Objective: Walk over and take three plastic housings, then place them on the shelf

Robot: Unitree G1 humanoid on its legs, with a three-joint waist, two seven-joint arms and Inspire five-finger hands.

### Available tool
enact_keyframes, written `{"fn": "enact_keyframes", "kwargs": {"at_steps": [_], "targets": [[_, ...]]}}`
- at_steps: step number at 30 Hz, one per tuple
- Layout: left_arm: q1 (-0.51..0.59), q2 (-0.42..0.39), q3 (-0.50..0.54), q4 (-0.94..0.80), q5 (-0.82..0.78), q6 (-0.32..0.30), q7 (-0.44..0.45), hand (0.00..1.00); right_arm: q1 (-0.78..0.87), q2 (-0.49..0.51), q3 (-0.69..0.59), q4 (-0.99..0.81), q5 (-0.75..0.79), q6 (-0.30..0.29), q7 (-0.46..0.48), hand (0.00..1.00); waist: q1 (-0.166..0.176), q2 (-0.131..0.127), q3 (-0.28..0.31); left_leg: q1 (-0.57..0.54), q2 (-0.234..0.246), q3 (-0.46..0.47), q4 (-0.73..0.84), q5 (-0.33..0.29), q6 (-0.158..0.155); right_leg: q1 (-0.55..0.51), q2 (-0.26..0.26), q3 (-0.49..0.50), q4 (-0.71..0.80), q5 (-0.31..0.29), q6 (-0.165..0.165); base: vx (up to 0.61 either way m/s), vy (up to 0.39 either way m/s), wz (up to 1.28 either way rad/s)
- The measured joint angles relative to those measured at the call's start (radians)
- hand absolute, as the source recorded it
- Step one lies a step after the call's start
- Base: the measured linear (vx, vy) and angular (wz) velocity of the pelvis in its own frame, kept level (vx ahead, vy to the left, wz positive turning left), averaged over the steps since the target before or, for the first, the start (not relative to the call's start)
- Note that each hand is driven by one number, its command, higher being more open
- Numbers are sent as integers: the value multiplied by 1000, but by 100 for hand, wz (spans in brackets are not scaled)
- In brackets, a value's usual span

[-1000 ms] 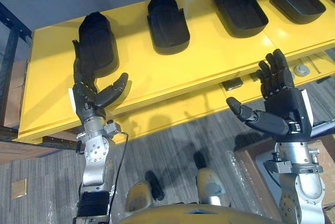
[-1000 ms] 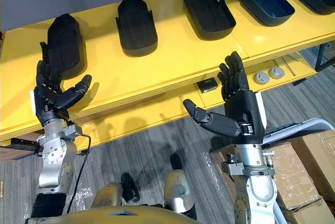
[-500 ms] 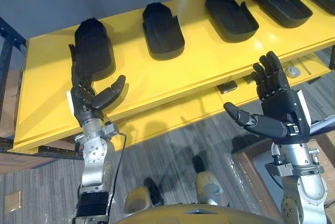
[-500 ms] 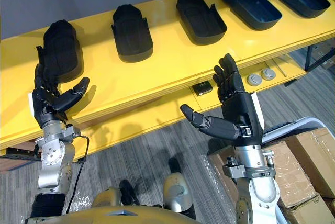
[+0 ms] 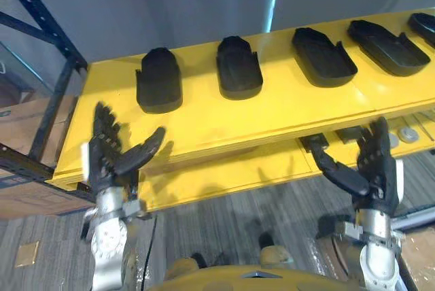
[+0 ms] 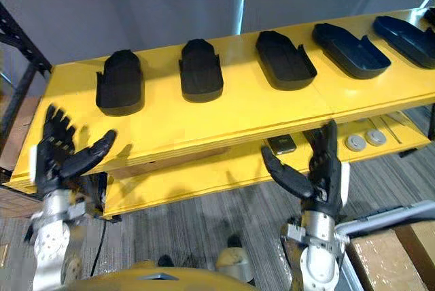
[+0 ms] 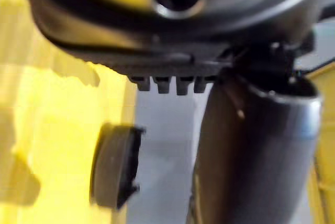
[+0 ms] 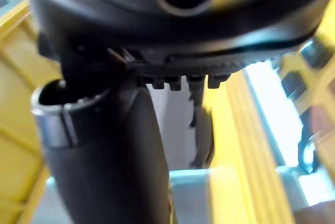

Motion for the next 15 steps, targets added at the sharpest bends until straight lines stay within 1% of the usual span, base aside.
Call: {"fn": "enact_keyframes", "kwargs": {"at_steps": [1, 2, 3, 4, 6, 7, 8, 9, 10, 11, 12, 14, 15], "targets": [[19, -12, 15, 0, 38, -3, 52, 100, 8, 12, -14, 23, 2, -1, -27, 100, 3, 0, -1, 5, 0, 1, -9, 6, 3, 1, 1, -4, 1, -1, 0, 33, -37, 17], [53, -30, 38, 4, 106, -16, 147, 100, 25, 32, -42, 69, 5, -2, -77, 100, 8, -1, -6, 10, 1, 0, -23, 15, -3, 3, 2, -10, 3, -8, -6, 56, -21, 11], [82, -41, 50, 5, 163, -30, 235, 100, 42, 44, -62, 116, 12, -4, -114, 100, 18, -3, -16, 10, 4, 0, -27, 21, -6, 3, 1, -15, 10, -9, -4, 58, -5, 9], [94, -47, 56, 5, 181, -41, 269, 100, 54, 50, -69, 139, 13, -5, -128, 100, 23, -5, -21, 10, 6, 0, -27, 22, -9, 2, 1, -16, 15, -12, -4, 69, -9, 10], [121, -56, 64, 57, 191, -100, 340, 100, 75, 61, -77, 234, 13, -5, -156, 100, 29, -14, -54, 10, 10, -11, -26, 22, -11, 13, 2, -34, 18, -21, -4, 45, -22, 17], [120, -56, 66, 82, 191, -106, 347, 100, 75, 61, -77, 258, 13, -5, -158, 100, 30, -17, -58, 11, 11, -15, -27, 20, -12, 20, 2, -41, 18, -24, -3, 12, -20, 20], [118, -60, 72, 140, 188, -108, 343, 100, 75, 60, -76, 306, 13, -4, -160, 100, 32, -26, -75, 12, 12, -18, -26, 14, -12, 24, 1, -48, 20, -30, -2, 4, -9, 14], [115, -64, 76, 213, 182, -108, 326, 100, 65, 60, -76, 356, 14, 4, -157, 100, 37, -29, -90, 18, 13, -18, -25, 8, -8, 29, 0, -53, 28, -37, -3, 8, -8, 11], [111, -64, 78, 254, 181, -106, 317, 100, 61, 60, -76, 381, 21, 9, -152, 100, 40, -31, -91, 26, 13, -18, -25, 4, -12, 36, -1, -56, 34, -44, -3, -9, -10, 13], [107, -64, 79, 331, 182, -92, 302, 100, 57, 59, -76, 436, 30, 28, -140, 100, 47, -33, -100, 31, 16, -17, -23, -1, -17, 38, -2, -68, 41, -57, 1, -24, -17, 17], [108, -66, 80, 367, 181, -85, 299, 100, 53, 59, -76, 469, 42, 38, -130, 100, 50, -38, -106, 30, 19, -13, -23, -2, -18, 37, -2, -75, 48, -62, 1, -14, -40, 34], [99, -87, 96, 509, 163, -80, 280, 100, 17, 59, -81, 618, 102, 86, -94, 100, 55, -53, -115, 32, 38, 20, -24, 8, -28, 43, -3, -108, 58, -82, -10, 38, -60, 39], [97, -87, 97, 549, 145, -76, 267, 100, 6, 59, -86, 653, 123, 97, -82, 100, 60, -52, -115, 36, 40, 24, -26, 13, -30, 46, -3, -112, 59, -84, -10, 39, -46, 22]]}}
